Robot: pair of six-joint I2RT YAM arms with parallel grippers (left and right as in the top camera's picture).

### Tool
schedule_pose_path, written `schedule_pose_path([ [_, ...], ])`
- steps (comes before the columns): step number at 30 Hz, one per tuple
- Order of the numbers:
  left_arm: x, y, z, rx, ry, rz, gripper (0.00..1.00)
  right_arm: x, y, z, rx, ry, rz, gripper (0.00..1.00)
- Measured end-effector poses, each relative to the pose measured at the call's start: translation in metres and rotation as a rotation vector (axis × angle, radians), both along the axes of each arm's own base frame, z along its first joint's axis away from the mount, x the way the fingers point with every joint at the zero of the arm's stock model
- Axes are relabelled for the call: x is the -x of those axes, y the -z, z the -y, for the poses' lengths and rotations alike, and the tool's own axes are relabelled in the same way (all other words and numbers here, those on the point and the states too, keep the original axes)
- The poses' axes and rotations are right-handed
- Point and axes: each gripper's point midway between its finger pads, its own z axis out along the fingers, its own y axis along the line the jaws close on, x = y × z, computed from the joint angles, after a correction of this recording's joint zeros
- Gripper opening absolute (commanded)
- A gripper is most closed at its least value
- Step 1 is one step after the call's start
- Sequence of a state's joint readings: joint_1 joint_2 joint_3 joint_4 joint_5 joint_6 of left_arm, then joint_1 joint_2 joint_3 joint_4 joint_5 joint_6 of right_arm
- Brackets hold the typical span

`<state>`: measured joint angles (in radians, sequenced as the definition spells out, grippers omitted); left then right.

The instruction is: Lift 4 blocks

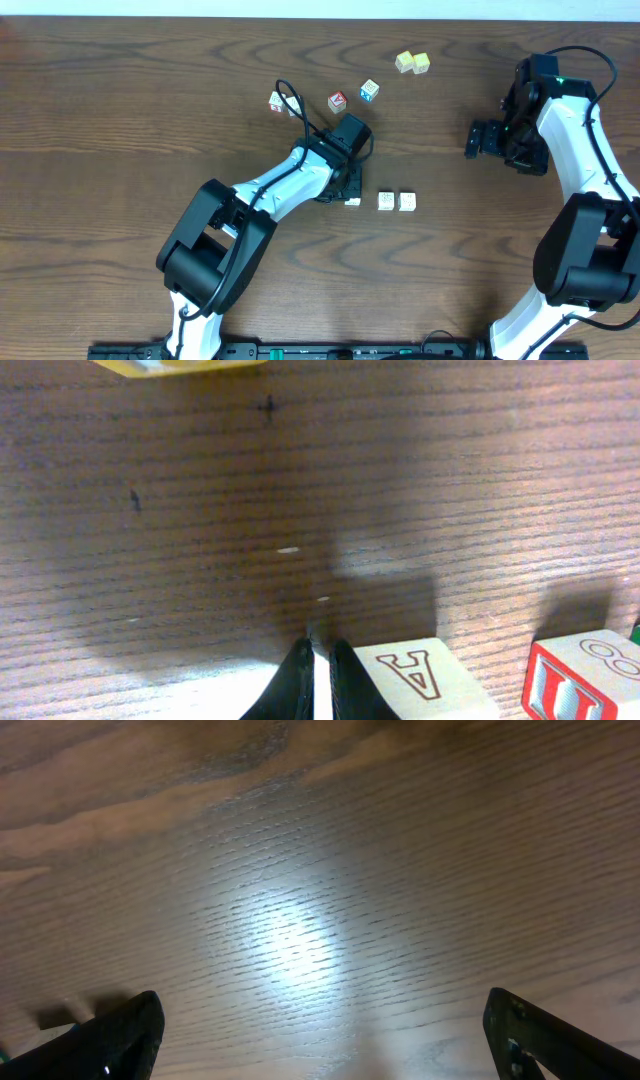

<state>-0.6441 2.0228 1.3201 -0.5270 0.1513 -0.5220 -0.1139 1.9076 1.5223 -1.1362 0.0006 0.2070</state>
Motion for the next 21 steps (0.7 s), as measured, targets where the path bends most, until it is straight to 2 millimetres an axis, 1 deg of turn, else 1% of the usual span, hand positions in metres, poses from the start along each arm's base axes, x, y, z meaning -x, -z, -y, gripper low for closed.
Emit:
schedule_pose_path([
  [14,0.01,0.0,0.012,-0.001,0.045,0.002,0.09,0.0,0.0,0.0,0.0,0.0,0.0,0.99],
  [21,0.011,0.0,0.013,-0.003,0.057,0.004,0.09,0.0,0.0,0.0,0.0,0.0,0.0,0.99],
])
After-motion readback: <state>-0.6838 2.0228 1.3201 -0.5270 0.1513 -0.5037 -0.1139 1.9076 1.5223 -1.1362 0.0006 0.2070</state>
